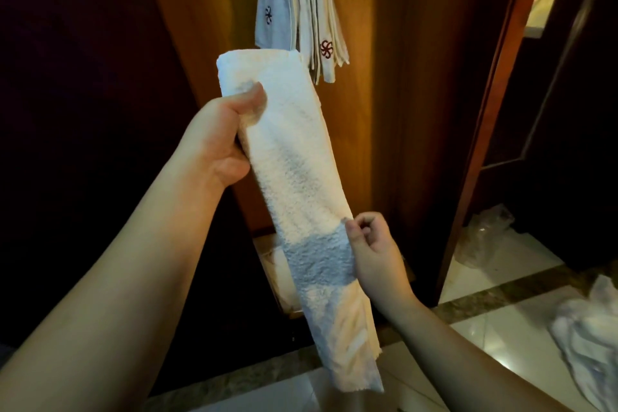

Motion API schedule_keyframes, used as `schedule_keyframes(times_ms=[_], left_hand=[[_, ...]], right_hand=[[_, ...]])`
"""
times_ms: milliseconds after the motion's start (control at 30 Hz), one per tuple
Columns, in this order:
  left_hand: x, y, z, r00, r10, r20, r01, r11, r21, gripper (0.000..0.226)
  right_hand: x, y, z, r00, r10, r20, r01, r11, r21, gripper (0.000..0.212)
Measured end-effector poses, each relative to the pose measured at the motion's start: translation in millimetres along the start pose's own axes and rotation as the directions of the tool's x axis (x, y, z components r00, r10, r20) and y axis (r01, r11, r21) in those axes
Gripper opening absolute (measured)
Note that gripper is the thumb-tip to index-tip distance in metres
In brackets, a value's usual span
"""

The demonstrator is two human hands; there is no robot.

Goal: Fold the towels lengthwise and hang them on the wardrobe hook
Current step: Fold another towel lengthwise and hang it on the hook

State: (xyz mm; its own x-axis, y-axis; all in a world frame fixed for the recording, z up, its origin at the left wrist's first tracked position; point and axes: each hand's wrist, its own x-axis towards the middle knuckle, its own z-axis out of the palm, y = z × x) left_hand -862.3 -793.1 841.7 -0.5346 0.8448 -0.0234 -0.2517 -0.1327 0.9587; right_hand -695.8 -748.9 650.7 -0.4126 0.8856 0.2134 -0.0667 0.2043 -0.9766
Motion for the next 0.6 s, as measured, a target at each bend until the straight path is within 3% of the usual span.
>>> schedule_keyframes(times_ms=[300,467,600], left_hand=[[0,1,8,0.999,-0.046,0.016,0.047,0.993,-0.106,0.024],[-3,5,11,0.999,-0.025,0.029,0.027,0.996,-0.085,0.025],[-5,8,8,1.0,0.009,0.03,-0.007,0.999,-0.036,0.027]], right_hand=[[8,-1,-1,0.99,0.092,0.104,-0.113,0.968,0.224,0.024],[11,-2,1,0.995,0.084,0.048,-0.088,0.993,0.083,0.013],[11,-1,0,0.993,0.06,0.101,-0.063,0.998,0.026,0.005]])
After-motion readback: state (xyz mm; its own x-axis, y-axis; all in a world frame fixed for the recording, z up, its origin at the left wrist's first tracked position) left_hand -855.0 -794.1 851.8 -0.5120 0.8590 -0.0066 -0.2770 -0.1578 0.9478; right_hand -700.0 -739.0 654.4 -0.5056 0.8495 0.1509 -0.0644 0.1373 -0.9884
